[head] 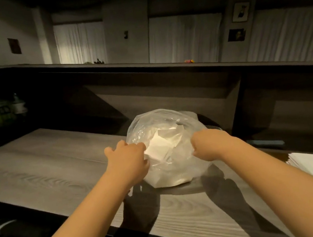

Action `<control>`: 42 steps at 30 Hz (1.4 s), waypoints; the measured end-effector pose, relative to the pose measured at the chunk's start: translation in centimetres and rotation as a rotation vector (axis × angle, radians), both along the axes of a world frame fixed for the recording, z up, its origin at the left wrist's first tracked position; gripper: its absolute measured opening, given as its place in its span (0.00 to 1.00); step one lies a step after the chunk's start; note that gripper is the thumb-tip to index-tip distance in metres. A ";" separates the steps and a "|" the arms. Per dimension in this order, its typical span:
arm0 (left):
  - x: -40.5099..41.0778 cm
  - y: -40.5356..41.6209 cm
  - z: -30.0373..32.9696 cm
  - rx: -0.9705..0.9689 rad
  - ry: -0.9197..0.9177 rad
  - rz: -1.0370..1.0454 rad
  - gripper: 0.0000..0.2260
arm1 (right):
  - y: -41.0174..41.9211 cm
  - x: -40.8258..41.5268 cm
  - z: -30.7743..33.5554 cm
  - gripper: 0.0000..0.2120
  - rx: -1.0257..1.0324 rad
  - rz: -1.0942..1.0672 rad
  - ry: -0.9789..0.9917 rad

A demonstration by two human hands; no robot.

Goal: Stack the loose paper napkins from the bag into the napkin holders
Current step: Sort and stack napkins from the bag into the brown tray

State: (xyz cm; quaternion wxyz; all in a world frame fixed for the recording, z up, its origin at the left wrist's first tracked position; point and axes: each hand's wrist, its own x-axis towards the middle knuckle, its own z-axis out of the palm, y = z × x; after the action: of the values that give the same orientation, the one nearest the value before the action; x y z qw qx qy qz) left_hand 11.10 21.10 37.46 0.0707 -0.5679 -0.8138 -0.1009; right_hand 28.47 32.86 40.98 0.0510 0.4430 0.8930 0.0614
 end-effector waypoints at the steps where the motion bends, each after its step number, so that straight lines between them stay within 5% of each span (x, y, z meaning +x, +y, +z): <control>1: -0.3 -0.2 -0.2 -0.011 0.000 -0.009 0.17 | 0.0 -0.2 0.2 0.13 0.046 -0.020 -0.033; 5: -0.1 0.0 -0.3 0.070 -0.022 -0.079 0.18 | 0.1 -1.4 0.9 0.07 0.229 0.058 0.153; 10: 0.7 1.4 -0.2 0.217 -0.048 -0.118 0.15 | 0.8 -3.1 0.5 0.21 -0.010 0.254 0.318; 16: -1.7 2.3 0.6 -0.110 -0.026 -0.185 0.17 | 0.2 -3.4 0.5 0.13 0.021 0.353 0.352; 26: -2.8 3.4 0.9 -0.115 0.014 -0.247 0.09 | -1.4 -4.9 -2.7 0.09 -0.351 0.154 0.305; 30: -3.3 2.9 1.6 0.090 -0.236 -0.289 0.05 | -1.2 -4.2 -2.3 0.06 -0.454 0.115 0.434; 35: -2.9 2.6 3.0 0.348 -0.825 -0.352 0.07 | -0.9 -3.0 -1.2 0.21 -0.558 0.215 0.859; 42: -1.3 3.4 2.9 0.436 -1.444 -0.346 0.07 | -0.9 -2.3 -0.4 0.07 -0.792 0.117 1.374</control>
State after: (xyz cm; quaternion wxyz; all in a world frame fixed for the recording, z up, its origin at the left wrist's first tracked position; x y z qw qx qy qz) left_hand 9.77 24.54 40.32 -0.3842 -0.4536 -0.5197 -0.6136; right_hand 26.14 31.98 40.53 -0.3607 0.2829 0.7018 -0.5452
